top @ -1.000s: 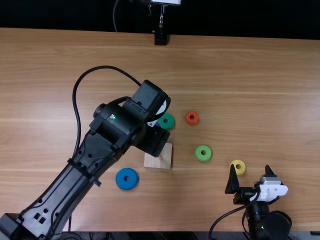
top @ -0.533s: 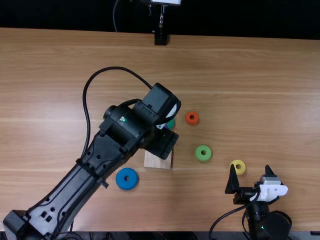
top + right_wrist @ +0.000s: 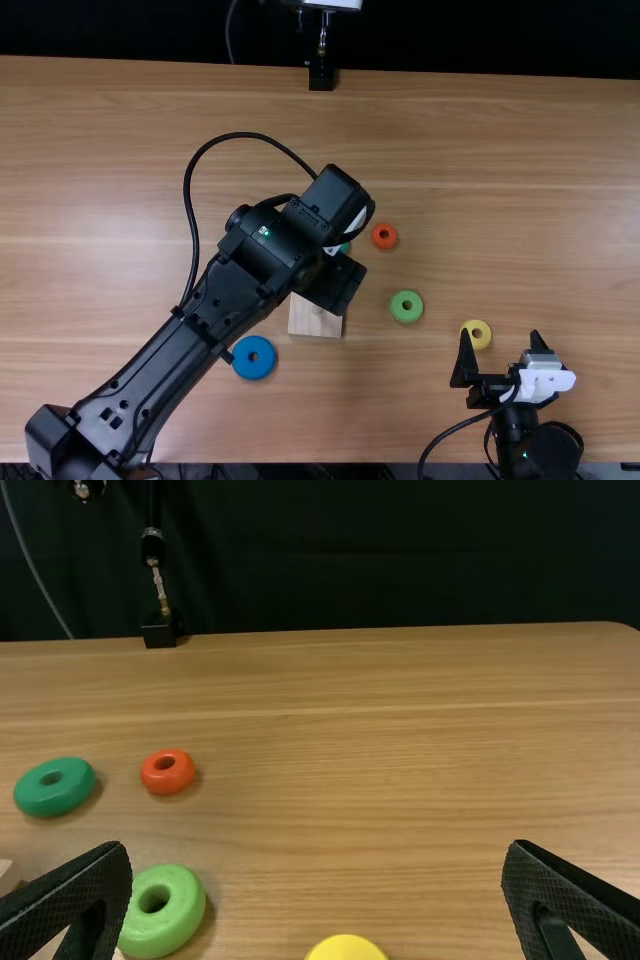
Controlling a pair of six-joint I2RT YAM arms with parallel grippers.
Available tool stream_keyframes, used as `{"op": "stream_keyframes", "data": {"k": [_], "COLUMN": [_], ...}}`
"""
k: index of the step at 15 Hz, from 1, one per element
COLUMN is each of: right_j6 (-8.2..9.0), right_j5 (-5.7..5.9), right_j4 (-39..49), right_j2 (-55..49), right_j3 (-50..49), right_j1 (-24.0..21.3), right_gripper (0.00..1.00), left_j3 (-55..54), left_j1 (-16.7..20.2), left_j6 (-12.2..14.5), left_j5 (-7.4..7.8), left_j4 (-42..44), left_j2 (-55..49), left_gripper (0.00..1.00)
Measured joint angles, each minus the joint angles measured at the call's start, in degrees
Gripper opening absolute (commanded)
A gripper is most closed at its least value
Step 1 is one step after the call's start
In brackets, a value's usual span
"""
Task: Build the Hanoi tower: stack the rings onto the peg from bottom to top in this color order: purple, dark blue, light blue, dark green, light green, yellow, orange.
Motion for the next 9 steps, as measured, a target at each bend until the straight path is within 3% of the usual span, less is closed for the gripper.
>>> {"op": "stream_keyframes", "data": {"k": [9], "right_j6": [0.00], "right_j5": [0.00], "right_j4": [-0.02], "right_j2": [0.00], "right_j3": [0.00], "right_j1": [0.00], "right_gripper": [1.00], "left_j3": [0.09], "left_j1": [-1.51], "left_j6": [-0.44], "left_j5": [-0.02], "left_j4": [-0.13], "left_j2": [-0.02], "left_gripper": [0.00]}}
